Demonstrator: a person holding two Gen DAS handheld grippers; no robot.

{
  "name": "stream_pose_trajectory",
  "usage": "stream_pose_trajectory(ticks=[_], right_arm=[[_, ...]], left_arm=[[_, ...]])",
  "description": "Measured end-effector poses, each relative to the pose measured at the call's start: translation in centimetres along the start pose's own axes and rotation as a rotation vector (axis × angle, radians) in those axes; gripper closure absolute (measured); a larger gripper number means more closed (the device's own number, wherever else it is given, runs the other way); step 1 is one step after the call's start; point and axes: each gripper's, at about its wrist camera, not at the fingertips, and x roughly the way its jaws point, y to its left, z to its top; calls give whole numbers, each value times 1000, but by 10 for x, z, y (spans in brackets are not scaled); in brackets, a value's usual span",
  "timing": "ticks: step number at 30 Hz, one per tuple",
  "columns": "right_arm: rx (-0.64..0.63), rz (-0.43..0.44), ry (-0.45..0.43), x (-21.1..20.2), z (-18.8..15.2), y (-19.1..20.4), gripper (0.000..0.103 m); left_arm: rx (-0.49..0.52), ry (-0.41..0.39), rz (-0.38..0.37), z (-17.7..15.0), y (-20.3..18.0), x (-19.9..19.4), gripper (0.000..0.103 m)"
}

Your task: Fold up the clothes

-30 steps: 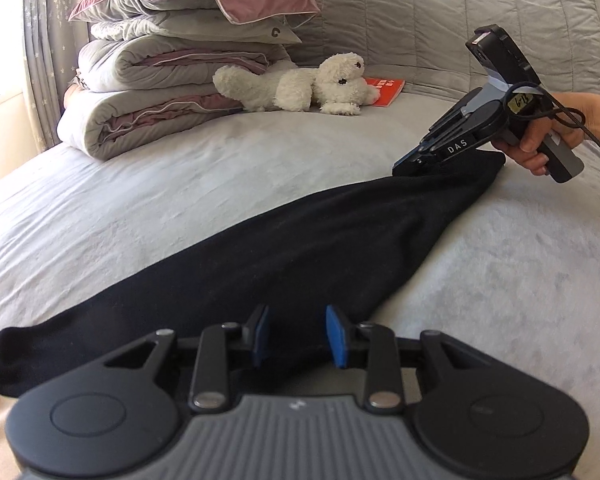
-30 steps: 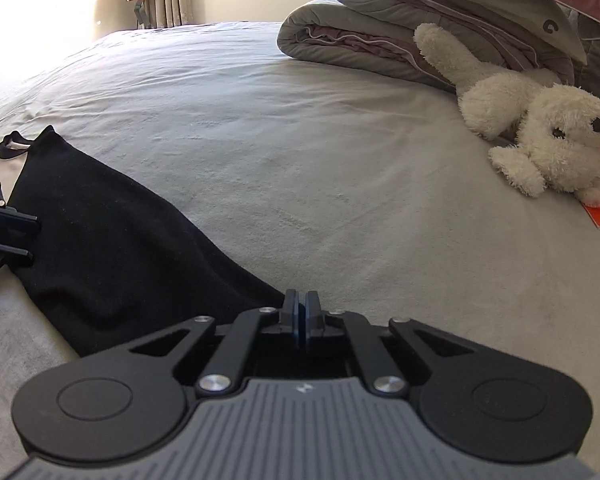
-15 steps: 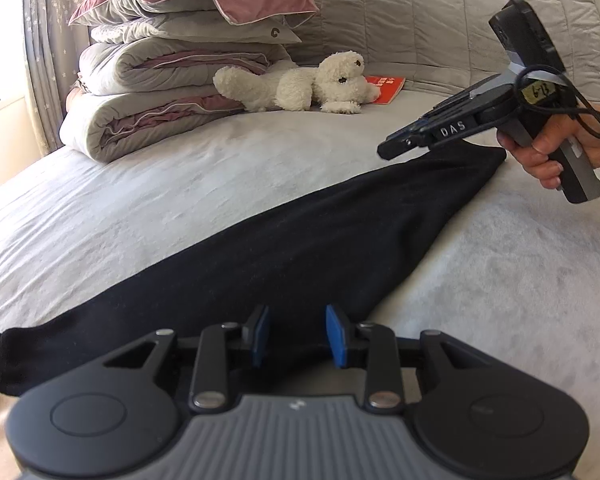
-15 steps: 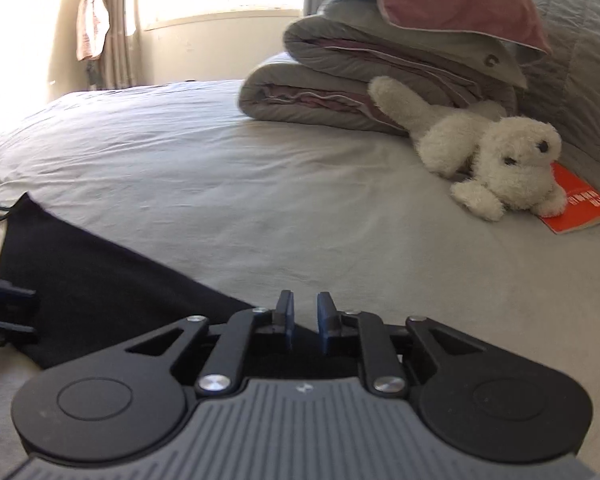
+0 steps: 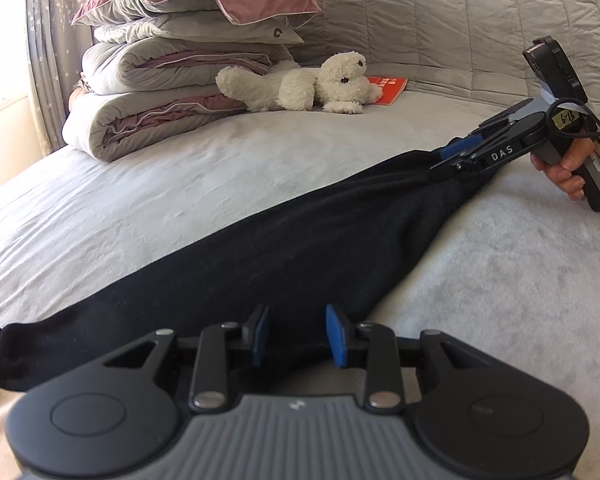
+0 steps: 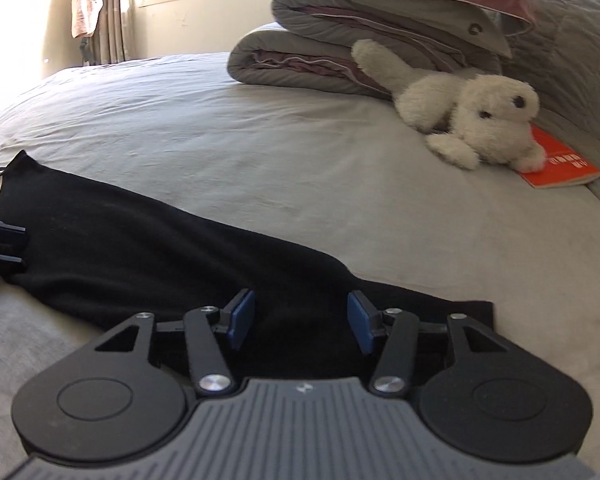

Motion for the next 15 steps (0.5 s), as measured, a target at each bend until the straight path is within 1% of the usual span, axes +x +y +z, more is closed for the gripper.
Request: stream_pose_trajectory(ticks=[2,5,6,8,11,12,13,14,15], right_arm=[[17,-92,-2,-9,0,-14,49],[78,-111,-50,-21,1,-38,49],[87,-141,-52,-20,1,-45,49],[106,-184,-42,-14,1,-57,49],[112,-198,-7,2,-2,-66,49],[108,-201,0,6,-4,-67,57],[108,-184,-8,5,-4,-66,86],[109,-171,-18,4,-4,-65,96],[106,-190,-41,1,-3,-62,96]], left_arm=[[-3,0,0,0,0,0,71],[-4,2,0,1,-1,0,71],[-4,2,1,1,-1,0,71],[-5,3,1,1,-1,0,71],[-6,4,3,1,-1,-1,71],[-5,4,4,1,-1,-1,71],[-6,4,4,1,-1,-1,71],[-6,4,4,1,-1,-1,71],[-7,4,3,1,-1,-1,71]])
